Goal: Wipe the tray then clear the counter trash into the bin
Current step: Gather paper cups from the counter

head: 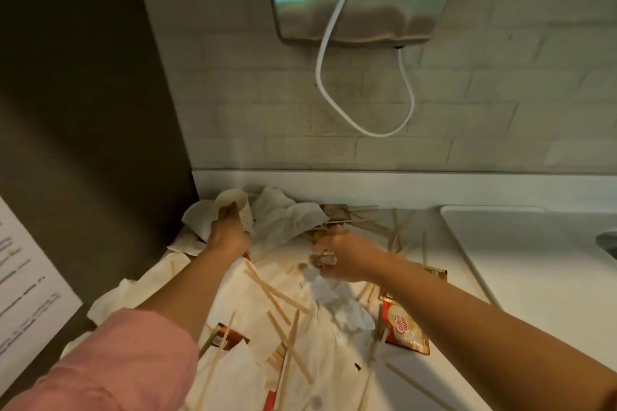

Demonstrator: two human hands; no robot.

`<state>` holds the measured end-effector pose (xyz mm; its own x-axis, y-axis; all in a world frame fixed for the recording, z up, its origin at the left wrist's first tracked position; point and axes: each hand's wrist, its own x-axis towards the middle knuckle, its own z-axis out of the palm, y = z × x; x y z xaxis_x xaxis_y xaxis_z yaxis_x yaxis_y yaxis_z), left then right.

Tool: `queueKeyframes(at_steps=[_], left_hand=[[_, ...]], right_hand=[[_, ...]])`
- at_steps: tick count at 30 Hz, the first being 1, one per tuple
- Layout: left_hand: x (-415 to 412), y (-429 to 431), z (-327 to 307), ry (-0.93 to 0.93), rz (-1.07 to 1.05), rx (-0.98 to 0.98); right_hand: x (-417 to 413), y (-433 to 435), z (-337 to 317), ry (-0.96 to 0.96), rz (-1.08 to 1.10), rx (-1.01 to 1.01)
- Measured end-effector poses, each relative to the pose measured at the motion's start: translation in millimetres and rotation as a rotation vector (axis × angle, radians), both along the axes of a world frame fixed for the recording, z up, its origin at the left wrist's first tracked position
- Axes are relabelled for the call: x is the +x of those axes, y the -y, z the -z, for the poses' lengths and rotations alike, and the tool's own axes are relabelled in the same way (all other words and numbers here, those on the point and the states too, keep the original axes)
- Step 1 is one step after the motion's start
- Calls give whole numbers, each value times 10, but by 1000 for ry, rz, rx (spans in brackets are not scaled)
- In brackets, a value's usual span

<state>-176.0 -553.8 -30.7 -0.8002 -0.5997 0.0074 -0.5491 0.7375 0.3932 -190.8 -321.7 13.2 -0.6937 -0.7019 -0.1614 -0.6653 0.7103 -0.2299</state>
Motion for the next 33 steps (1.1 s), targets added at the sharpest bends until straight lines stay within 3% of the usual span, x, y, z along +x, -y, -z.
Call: queueKeyframes(at_steps=[5,11,18,25,29,33], left_hand=[[-59,97,11,23,-99,-95],[-51,126,-25,-179,-153,-18],[13,-156,-310,-353,76,-106],[115,-541,-456,-462,121,285],[145,-574,-420,-510,156,382],[68,-412,-367,-607,60,387]], right_hand=[[-98,152,23,16,2,-36],[-153,322,92,5,4,-53],[-214,553,120,-56,52,-178],[-185,810,187,-28,183,-366],[-179,828,203,2,225,-494],[-221,782,225,-9,228,-471]])
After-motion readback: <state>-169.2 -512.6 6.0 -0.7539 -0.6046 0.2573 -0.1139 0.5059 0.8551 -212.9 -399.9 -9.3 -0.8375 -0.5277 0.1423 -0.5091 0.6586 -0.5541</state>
